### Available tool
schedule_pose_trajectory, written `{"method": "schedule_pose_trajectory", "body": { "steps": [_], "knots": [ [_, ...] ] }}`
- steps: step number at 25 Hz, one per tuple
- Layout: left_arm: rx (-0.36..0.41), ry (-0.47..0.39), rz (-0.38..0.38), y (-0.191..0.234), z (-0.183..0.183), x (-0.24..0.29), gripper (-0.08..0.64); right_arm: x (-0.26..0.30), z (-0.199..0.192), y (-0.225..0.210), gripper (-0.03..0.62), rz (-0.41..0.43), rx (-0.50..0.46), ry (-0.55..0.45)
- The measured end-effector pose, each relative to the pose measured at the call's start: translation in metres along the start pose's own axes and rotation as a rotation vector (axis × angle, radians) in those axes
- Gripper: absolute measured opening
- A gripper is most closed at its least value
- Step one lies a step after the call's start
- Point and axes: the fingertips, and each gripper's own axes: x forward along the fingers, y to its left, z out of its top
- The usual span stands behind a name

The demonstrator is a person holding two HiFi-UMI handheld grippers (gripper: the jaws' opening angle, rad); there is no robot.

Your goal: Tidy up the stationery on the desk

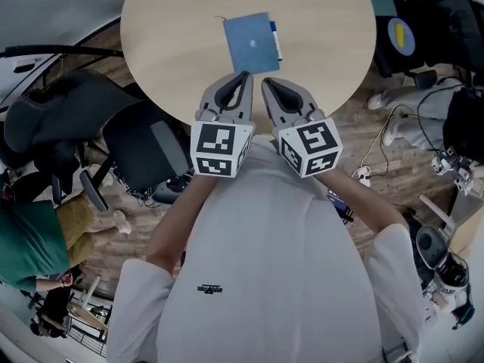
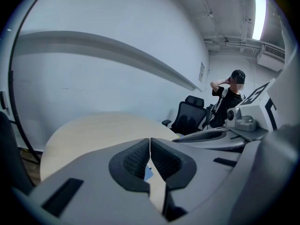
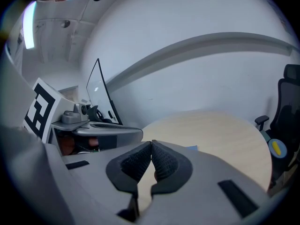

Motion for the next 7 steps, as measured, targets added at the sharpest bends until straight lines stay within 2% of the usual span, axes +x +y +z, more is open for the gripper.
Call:
{"method": "schedule_pose_trajectory", "body": {
  "steps": [7],
  "knots": [
    [-0.016,0.009,-0.009,-0.007,-0.007,0.000,0.023,-0.018,0.003,-0.003,0.034,-0.067,-0.021,-0.068]
  ]
}}
